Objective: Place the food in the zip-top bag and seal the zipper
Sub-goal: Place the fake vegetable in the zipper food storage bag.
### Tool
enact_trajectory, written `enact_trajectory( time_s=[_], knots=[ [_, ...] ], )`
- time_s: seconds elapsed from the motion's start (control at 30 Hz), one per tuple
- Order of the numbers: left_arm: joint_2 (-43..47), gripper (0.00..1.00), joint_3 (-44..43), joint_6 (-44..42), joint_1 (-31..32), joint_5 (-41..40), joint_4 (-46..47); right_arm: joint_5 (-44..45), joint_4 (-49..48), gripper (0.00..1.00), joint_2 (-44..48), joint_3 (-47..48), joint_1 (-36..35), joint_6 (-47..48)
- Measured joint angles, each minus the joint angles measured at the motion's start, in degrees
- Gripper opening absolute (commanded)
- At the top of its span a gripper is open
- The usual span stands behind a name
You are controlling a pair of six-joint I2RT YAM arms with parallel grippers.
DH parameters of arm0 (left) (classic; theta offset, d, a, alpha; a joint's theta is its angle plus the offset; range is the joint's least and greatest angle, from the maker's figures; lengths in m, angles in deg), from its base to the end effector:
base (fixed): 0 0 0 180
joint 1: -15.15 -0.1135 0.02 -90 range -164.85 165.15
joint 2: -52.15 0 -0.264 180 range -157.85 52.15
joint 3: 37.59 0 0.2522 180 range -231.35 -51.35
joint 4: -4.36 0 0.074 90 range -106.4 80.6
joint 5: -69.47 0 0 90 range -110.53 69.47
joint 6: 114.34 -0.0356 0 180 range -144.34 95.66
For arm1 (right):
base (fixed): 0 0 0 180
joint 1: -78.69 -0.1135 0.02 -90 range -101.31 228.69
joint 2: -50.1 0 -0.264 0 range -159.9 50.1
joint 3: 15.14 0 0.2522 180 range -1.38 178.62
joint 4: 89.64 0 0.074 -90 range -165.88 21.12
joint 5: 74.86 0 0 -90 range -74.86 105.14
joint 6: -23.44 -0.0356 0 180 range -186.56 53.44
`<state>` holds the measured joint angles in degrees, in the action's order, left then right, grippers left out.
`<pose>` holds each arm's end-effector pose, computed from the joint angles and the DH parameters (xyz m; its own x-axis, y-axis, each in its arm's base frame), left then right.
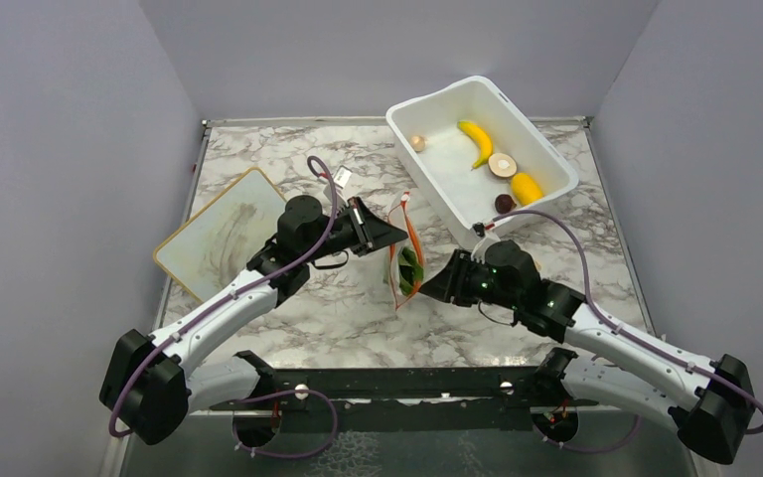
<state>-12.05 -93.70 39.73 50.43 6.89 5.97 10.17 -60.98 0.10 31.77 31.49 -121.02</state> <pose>0.2025 -0.1634 0.3038 -0.8373 -0.3855 -0.3877 0.3047 0.2599 -0.9163 0.1304 0.1453 0.2445 -0.8434 0.2824 -0.4572 -0.1631 0.6762 0.7184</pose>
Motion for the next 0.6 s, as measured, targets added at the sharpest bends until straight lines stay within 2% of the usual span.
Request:
enact_trajectory(
  time_s=[0.23,0.4,0.6],
  knots=[
    [0.00,0.00,1.31,-0.13,0.00,-0.55,-0.02,-0.72,-2.10,0.31,-0.07,0.26,0.00,-2.29],
    [0.00,0.00,1.88,-0.13,0.00,-0.96,0.04,-0.72,-2.80,0.37,0.11,0.68,0.00,-2.34],
    [0.00,0.00,1.97,-0.13,0.00,-1.09,0.46,-1.22,-4.20,0.43,-4.83,2.27,0.00,-2.51]
  ],
)
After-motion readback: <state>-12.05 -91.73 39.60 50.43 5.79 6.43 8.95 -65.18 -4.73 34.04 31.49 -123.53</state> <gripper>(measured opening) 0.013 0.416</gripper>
